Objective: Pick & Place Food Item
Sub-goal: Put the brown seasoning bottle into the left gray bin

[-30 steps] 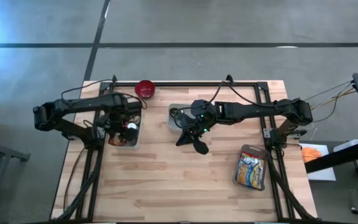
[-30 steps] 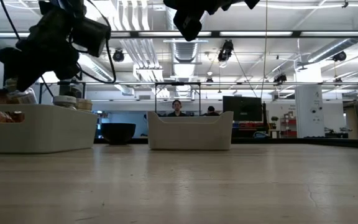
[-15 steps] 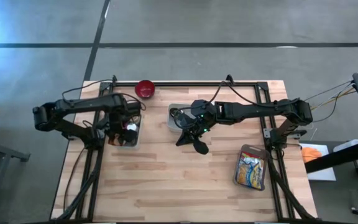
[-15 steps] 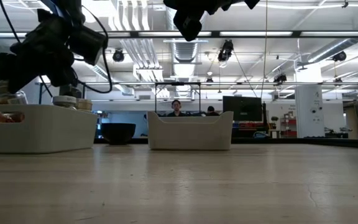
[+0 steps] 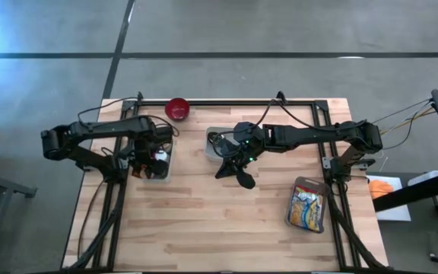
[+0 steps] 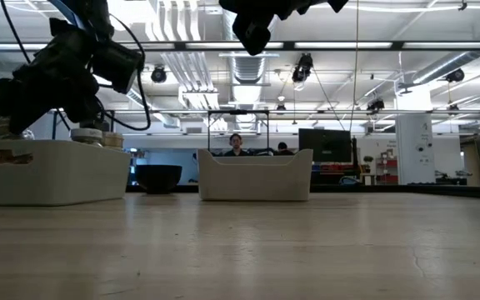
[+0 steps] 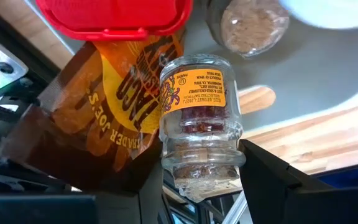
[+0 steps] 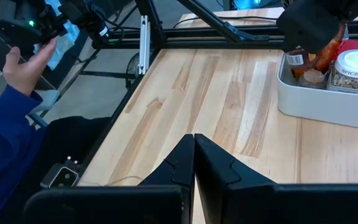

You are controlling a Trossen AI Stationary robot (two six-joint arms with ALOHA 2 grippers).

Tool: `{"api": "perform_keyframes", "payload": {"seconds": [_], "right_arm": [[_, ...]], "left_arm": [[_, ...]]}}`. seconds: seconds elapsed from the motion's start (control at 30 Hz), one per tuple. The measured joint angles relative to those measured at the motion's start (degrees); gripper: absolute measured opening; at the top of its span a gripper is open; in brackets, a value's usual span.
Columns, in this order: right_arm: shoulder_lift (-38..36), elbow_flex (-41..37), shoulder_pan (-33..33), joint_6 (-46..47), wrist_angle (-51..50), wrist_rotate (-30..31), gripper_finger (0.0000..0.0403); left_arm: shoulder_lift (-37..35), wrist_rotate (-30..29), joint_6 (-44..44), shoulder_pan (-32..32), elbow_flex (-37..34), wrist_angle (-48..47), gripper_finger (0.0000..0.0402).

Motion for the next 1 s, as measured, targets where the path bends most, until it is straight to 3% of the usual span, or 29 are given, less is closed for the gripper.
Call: {"api": "perform_keyframes", "payload": {"seconds": [0.4,1.0], "right_arm": [[0.00,0.00,0.00,0.02,0.01,0.00,0.0008],[0.00,0.00,0.00,0.00,0.01,-0.02,0.0008]], "left_arm": [[9.28,-0.47,5.56,-0.20,1.11,-1.30,0.0171],[9.48,-2.32,6.23,-0.74,2.32,-0.32,0.0170]]}}
